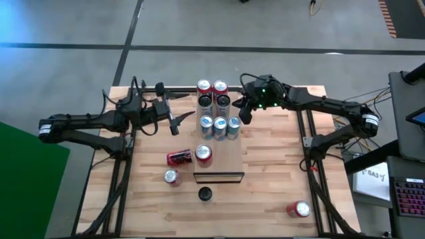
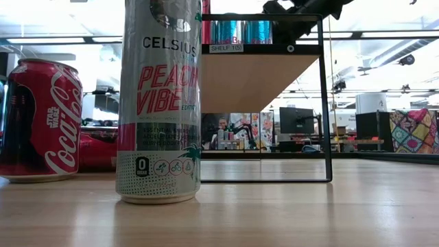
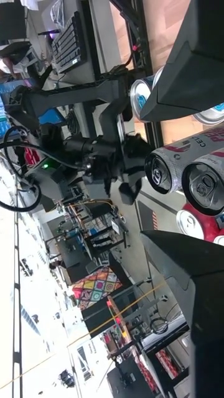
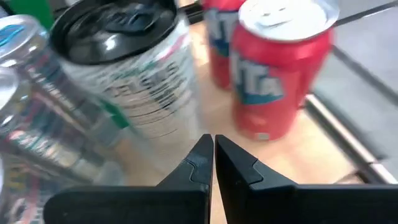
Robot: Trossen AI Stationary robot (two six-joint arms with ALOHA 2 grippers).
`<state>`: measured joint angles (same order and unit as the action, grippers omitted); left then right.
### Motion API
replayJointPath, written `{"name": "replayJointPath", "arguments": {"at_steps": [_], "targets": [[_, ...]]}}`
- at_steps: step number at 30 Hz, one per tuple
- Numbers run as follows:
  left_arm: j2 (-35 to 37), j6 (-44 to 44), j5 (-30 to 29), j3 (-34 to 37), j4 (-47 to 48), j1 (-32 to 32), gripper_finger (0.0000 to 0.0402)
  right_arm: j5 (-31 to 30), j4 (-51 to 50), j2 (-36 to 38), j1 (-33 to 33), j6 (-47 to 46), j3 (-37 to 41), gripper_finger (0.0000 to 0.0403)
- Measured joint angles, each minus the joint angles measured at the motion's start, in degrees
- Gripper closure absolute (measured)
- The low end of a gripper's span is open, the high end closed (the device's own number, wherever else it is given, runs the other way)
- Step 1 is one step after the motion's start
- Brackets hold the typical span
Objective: Place canned beverage on shelf
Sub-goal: Put the left white pink soda can on the shelf aligned with the other white pink soda can
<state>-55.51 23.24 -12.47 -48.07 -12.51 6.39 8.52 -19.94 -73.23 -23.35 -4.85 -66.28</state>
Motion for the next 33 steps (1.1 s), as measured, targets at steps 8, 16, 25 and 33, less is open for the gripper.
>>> {"name": "replayJointPath", "arguments": {"at_steps": [8, 16, 25, 33], "targets": [[-0.02, -0.02, 0.00, 0.00, 0.10, -0.02, 0.0134, -1.00, -0.17, 0.04, 0.00, 1.89, -2.24, 0.0394], [-0.01, -0.02, 0.01, 0.00, 0.12, -0.02, 0.0134, 1.03, 0.58, 0.04, 0.52, 1.96, -2.23, 0.0394], [0.00, -0.02, 0.00, 0.00, 0.10, -0.02, 0.0134, 1.95, 1.84, 0.04, 0.71, 4.07, -2.14, 0.0394], [0.07, -3.48, 0.00, 0.00, -0.45, -0.02, 0.0134, -4.30, -5.61, 3.86, -1.11, 9.32, -2.86, 0.0394]]}}
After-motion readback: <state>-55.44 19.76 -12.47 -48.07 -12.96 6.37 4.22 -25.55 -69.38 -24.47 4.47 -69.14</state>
